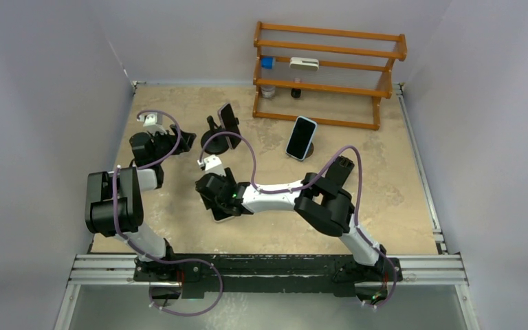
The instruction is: Place the phone on the phone stand
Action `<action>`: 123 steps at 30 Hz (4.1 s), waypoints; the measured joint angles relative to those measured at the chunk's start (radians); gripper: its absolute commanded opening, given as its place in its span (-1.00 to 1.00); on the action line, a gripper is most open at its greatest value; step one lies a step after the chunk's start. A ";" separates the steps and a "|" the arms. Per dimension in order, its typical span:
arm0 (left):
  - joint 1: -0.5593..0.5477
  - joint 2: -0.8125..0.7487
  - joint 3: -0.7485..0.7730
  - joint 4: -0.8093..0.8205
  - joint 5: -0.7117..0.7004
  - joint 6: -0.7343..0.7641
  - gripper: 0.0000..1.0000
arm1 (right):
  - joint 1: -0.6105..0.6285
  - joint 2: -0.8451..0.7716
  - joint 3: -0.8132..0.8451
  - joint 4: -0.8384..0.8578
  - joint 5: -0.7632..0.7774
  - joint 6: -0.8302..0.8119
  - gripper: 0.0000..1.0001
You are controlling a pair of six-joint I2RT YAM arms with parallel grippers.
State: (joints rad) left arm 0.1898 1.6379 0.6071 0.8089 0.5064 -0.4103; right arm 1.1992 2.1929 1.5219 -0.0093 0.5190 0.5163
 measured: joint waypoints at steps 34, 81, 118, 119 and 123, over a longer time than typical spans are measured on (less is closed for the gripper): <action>0.000 0.002 0.000 0.044 0.051 -0.047 0.36 | -0.156 -0.451 -0.474 -0.041 0.467 0.298 0.24; 0.000 0.112 0.001 0.171 0.166 -0.157 0.39 | -0.422 -0.546 -0.443 -0.977 0.949 1.117 0.50; -0.002 0.148 0.008 0.208 0.198 -0.182 0.43 | -0.533 -0.426 -0.472 -0.973 0.983 1.246 0.88; -0.002 0.148 0.008 0.208 0.198 -0.182 0.43 | -0.533 -0.426 -0.472 -0.972 0.983 1.246 0.95; -0.002 0.150 0.008 0.208 0.198 -0.182 0.43 | -0.531 -0.419 -0.460 -0.975 0.983 1.241 0.98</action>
State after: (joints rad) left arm 0.1883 1.7874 0.6155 1.0168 0.7040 -0.5922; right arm 0.6685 1.7741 1.0615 -0.9844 1.5024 1.7576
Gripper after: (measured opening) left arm 0.713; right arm 0.983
